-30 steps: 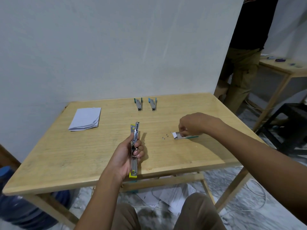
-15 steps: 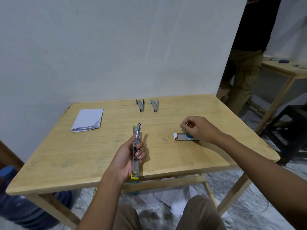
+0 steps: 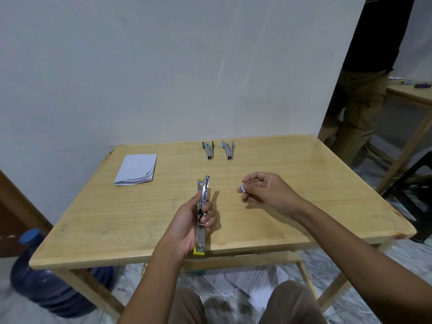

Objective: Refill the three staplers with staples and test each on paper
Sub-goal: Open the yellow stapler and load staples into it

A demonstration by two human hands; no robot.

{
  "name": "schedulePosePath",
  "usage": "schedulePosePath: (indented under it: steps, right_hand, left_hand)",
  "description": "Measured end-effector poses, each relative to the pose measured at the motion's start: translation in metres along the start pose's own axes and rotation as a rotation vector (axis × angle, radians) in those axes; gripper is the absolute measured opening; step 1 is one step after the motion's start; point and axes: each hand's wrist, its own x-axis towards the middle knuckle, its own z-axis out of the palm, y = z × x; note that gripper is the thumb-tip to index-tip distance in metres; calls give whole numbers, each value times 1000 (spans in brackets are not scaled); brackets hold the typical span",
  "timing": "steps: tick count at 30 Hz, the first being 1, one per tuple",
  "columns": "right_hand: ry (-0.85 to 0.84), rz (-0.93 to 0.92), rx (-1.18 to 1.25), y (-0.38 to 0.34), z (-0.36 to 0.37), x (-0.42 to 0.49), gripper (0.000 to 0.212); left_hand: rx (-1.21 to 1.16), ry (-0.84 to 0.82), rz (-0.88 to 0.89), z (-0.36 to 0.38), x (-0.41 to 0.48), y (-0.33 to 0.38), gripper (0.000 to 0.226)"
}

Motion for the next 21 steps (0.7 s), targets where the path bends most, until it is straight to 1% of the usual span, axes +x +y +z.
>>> schedulePosePath:
  steps: [4, 9, 12, 15, 18, 21]
  right_hand:
    - [-29, -11, -17, 4, 16, -1, 4]
    - [-65, 13, -37, 6, 31, 2, 12]
    - [-118, 15, -38, 5, 35, -1, 16]
    - [-128, -52, -74, 5, 41, -2, 17]
    - [-125, -122, -130, 6, 45, 2, 14]
    - [-118, -224, -288, 5, 47, 5, 15]
  left_hand:
    - [-5, 1, -6, 1, -1, 0, 29]
    - [6, 1, -35, 2, -3, 1, 35]
    - [5, -9, -58, 2, -3, 1, 37]
    - [54, -28, -85, 0, -2, 2, 46]
    - [51, -35, -80, -3, -1, 1, 47]
    - [55, -39, -84, -4, -1, 1, 48]
